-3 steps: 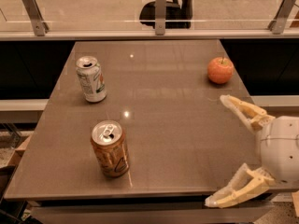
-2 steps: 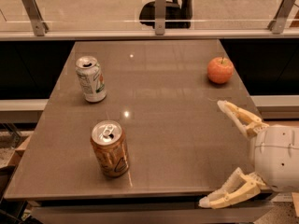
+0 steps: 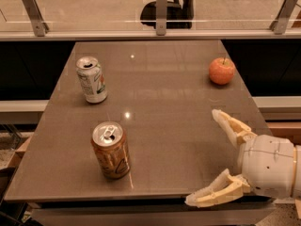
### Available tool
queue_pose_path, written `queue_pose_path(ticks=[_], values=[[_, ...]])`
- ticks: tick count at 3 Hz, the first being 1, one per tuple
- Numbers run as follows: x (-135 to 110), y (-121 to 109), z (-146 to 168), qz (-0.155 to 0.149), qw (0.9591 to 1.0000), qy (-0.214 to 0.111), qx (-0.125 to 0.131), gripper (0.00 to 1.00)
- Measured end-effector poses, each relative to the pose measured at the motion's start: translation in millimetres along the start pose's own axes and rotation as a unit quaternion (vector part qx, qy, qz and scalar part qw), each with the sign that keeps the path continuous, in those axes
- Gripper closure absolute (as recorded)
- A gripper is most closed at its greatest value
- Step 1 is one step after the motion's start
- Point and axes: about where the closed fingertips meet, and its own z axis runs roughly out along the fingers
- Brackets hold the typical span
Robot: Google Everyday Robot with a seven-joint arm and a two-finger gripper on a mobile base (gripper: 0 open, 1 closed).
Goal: Pick orange can
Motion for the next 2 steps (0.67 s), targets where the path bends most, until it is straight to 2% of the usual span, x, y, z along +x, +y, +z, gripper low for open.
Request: queue_pose_path(ticks=[1, 2], values=[[-2.1, 3.9, 15.1, 0.019, 0.9996, -0.017, -0.013, 0.0], [-5.9, 9.0, 32.5, 0.025, 0.9987, -0.031, -0.034, 0.0]])
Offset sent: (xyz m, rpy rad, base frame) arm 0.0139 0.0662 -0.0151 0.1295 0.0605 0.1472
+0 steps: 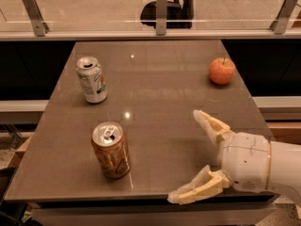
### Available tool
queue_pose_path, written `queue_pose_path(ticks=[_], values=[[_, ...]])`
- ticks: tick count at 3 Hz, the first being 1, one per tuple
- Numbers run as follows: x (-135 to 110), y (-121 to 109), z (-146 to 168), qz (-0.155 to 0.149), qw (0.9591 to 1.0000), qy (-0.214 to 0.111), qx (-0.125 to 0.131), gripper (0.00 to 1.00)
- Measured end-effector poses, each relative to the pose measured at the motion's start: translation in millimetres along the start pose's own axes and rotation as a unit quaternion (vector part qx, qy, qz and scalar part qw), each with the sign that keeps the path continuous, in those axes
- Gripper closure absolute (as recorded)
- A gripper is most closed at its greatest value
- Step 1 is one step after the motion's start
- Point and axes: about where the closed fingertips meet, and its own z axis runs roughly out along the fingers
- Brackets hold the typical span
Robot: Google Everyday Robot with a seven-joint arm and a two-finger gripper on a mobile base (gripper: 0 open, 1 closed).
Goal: Pick orange can
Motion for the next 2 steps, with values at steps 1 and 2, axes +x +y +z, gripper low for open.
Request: queue_pose_path(ticks=[1, 2], values=[[0.4, 8.2, 26.9, -0.001, 0.9991, -0.026, -0.033, 0.0], [-1.0, 17.0, 52.6, -0.01, 0.9957, -0.062, -0.068, 0.0]])
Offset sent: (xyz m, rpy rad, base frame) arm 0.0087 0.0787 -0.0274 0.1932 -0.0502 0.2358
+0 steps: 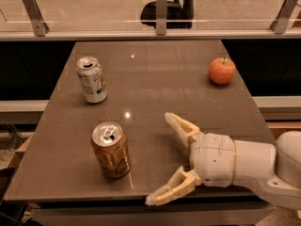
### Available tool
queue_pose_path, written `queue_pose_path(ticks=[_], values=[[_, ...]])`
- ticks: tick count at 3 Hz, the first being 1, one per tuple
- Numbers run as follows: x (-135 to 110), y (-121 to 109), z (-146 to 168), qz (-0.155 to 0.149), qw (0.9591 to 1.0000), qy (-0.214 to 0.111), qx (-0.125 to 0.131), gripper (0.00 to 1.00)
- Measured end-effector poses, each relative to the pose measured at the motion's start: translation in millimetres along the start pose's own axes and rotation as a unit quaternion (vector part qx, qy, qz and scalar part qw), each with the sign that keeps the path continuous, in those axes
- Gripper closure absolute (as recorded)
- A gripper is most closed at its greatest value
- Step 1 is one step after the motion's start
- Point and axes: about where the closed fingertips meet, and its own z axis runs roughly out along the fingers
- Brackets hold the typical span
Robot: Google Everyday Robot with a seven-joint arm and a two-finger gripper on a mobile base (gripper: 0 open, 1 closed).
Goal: Pick orange can
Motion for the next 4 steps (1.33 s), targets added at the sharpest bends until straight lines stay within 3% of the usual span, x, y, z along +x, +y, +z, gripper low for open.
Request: queue_pose_path(ticks=[1, 2, 4], values=[[-3.5, 8.9, 21.6, -0.011, 0.9994, -0.02, -0.027, 0.0], [-18.1, 17.0, 32.0, -0.024, 0.999, 0.0, -0.037, 0.0], [-36.8, 23.7, 58.7, -0.018, 0.9972, 0.032, -0.065, 0.0]])
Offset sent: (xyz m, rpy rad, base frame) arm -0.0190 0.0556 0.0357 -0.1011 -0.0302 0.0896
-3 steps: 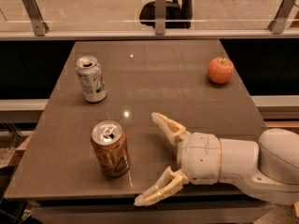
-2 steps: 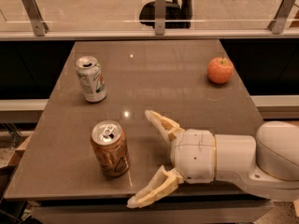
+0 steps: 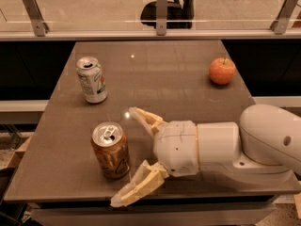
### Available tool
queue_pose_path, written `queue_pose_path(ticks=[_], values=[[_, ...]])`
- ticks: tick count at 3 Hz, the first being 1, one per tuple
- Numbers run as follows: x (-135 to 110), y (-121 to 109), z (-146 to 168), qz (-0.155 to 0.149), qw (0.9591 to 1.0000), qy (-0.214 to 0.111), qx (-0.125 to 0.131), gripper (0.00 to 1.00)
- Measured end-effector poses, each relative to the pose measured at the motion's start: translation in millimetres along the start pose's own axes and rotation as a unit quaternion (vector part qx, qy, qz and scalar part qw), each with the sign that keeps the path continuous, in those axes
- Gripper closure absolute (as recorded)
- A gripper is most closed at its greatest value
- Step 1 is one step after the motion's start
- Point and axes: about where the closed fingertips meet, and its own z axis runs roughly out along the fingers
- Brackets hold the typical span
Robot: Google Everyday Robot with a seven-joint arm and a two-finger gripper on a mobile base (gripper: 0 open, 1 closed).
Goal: Pick orange can
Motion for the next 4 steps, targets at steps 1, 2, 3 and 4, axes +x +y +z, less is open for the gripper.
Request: queue_pose_path(ticks=[1, 2, 3, 4], values=[[0.4, -6.2, 15.5, 0.006, 0.9997, -0.007, -0.024, 0.0], [-0.9, -9.5, 26.9, 0.005, 0.9989, -0.013, -0.044, 0.18], [-2.7, -7.8, 27.7, 0.002, 0.9989, -0.012, -0.045, 0.41], [-4.7, -6.3, 29.0, 0.0, 0.9989, -0.011, -0.046, 0.65]])
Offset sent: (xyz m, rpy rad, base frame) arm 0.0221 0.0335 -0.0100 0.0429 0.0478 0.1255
